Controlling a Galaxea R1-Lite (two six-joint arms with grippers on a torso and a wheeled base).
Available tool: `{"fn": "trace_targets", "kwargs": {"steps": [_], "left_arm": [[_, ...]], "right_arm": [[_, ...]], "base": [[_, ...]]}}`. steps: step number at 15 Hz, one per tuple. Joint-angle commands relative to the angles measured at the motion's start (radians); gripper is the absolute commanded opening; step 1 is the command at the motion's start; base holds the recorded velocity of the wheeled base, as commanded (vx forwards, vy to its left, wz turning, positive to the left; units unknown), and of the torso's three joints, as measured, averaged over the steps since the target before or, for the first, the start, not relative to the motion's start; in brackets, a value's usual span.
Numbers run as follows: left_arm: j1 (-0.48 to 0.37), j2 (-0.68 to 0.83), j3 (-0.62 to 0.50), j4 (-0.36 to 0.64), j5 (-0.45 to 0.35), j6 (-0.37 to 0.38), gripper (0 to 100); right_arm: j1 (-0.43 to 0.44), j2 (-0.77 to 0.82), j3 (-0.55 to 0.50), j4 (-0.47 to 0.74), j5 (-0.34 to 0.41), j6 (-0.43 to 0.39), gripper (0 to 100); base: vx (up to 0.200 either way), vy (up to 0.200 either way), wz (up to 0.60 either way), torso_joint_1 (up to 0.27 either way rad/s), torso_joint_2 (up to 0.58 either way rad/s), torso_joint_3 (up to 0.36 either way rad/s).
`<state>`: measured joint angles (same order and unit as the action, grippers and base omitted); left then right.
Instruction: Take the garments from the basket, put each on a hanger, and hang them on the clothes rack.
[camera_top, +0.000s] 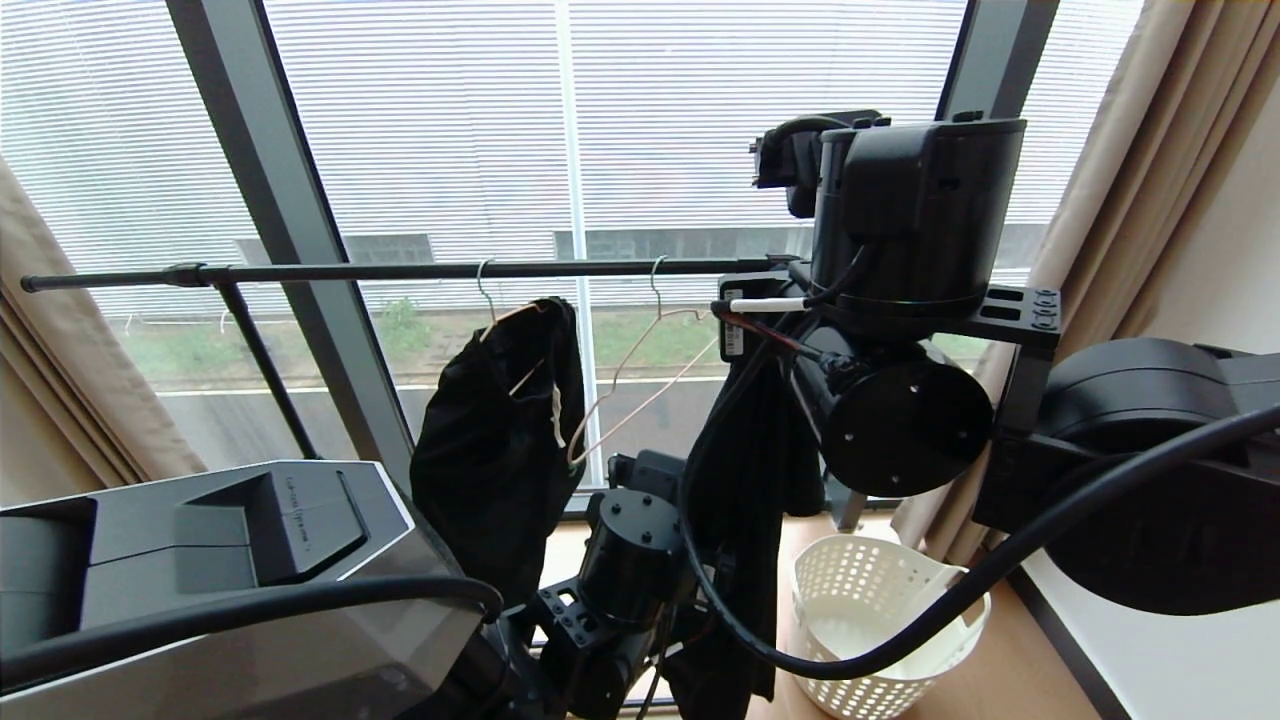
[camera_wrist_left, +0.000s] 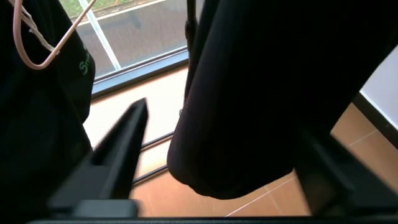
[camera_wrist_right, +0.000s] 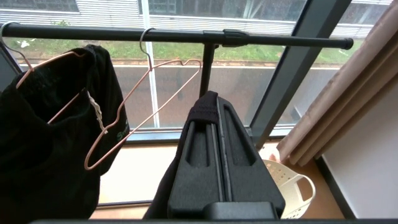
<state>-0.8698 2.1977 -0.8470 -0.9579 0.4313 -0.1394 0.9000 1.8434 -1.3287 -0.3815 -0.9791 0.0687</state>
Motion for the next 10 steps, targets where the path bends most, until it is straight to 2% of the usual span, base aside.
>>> {"fn": "trace_targets", "kwargs": {"steps": [1,10], "left_arm": [[0.0,-0.026,0.014,-0.001,0.003,0.0,100],[0.018,-0.116,0.177,-0.004,0.003,-0.008,100]], "right_arm": [[-0.001,-0.001,0.0,0.0,0.0,0.002,0],[-0.043,-0.027,0.005,0.0,0.0,0.003,0]], "base": [[0.0,0.0,0.0,0.0,0.0,0.0],[0.0,0.0,0.0,0.0,0.0,0.0]]}}
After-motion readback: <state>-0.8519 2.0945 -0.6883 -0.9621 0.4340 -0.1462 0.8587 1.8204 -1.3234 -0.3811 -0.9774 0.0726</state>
